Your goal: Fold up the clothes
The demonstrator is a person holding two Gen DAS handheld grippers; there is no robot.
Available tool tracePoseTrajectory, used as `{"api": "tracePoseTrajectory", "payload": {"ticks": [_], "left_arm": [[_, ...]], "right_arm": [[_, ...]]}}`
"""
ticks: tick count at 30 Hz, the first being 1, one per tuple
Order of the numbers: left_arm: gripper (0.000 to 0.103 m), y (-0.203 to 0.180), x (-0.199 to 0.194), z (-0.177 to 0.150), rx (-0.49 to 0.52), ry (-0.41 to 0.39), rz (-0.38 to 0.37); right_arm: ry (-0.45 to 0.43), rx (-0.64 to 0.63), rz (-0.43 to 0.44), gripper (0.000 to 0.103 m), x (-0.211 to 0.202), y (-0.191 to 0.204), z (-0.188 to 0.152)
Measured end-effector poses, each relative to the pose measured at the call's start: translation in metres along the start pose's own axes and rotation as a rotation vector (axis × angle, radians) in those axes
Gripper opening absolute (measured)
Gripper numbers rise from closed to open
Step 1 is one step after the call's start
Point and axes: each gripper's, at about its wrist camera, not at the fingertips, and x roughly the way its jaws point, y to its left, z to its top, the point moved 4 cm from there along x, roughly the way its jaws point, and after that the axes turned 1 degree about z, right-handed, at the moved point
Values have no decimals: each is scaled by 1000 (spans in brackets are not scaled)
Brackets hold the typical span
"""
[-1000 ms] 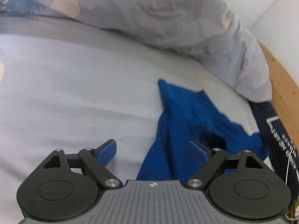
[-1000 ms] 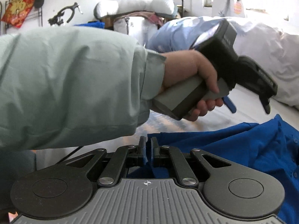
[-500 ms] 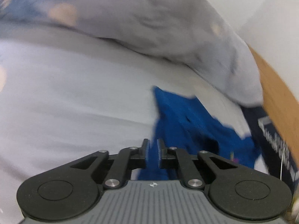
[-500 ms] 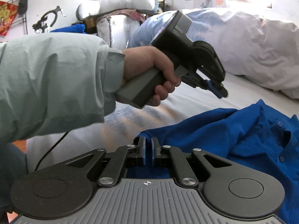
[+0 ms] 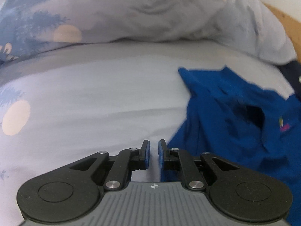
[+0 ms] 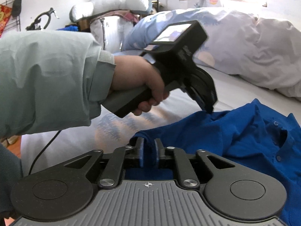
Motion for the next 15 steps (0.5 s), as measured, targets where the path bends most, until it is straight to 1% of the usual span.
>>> {"api": "tracePoseTrajectory", "payload": {"ticks": [2,4,5,7,9,11,13,15], "left_arm": [[20,2,-9,2,-27,-34,-40],[20,1,-19,3,-49,-66,-99],[20,-2,-23,4,-50,-79,-129],[20,-13,-26,4,-15,-80,-160],[20,-24,-21,2,31,-61,-167],[20,-32,-12,-4,70,-30,-156],[20,-37,-5,-10,83,-9,-167],[20,-39,2,-15,95,6,-146]], "right_arm": [[1,3,-1,28,0,0,0],[2,4,-1,33,1,0,-1],[3,3,-1,36,2,0,-1],[6,2,0,37,3,0,-2],[8,2,-2,39,4,0,-2],[10,4,-6,43,6,0,-2],[10,8,-8,44,6,0,-2],[12,9,-7,44,6,0,-2]]}}
